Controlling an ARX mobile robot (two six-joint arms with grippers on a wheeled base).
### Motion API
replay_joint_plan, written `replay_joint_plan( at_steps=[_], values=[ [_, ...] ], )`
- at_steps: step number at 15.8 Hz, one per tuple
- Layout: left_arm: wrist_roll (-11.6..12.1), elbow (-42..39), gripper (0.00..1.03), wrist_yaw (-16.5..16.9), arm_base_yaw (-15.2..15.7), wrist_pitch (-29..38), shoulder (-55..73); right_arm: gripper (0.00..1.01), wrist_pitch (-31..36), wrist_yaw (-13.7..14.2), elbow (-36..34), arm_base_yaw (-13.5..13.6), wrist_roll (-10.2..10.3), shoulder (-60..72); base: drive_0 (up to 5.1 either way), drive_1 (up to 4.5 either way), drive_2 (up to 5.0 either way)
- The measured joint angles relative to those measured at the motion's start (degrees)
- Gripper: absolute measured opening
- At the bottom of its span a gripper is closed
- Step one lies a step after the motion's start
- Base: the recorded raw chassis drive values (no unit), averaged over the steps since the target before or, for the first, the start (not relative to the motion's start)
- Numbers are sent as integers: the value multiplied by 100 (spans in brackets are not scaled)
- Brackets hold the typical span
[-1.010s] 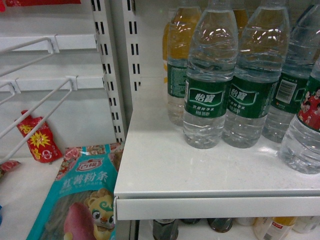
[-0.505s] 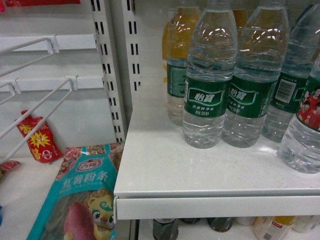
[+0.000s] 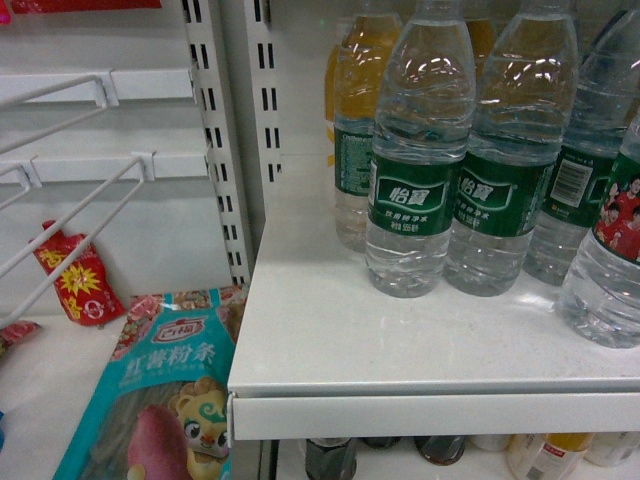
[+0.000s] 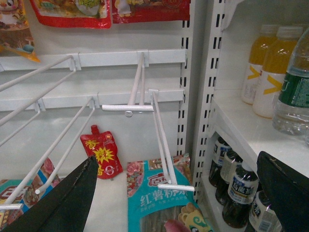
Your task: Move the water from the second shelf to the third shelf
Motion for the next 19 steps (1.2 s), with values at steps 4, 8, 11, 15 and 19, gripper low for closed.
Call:
replay_joint_plan(
  at_steps=[4,8,11,15,19],
  values=[
    [0,0,98,0,0,0,0,99,0,0,0,0,0,0,0,0,0],
    [0,0,98,0,0,0,0,98,0,0,0,0,2,0,0,0,0],
    [0,0,98,0,0,0,0,98,0,0,0,0,2,0,0,0,0],
    [0,0,98,0,0,15,0,98,9,0,0,0,2,0,0,0,0],
    [0,0,98,0,0,17,0,98,11,2,0,0,2,0,0,0,0]
  ],
)
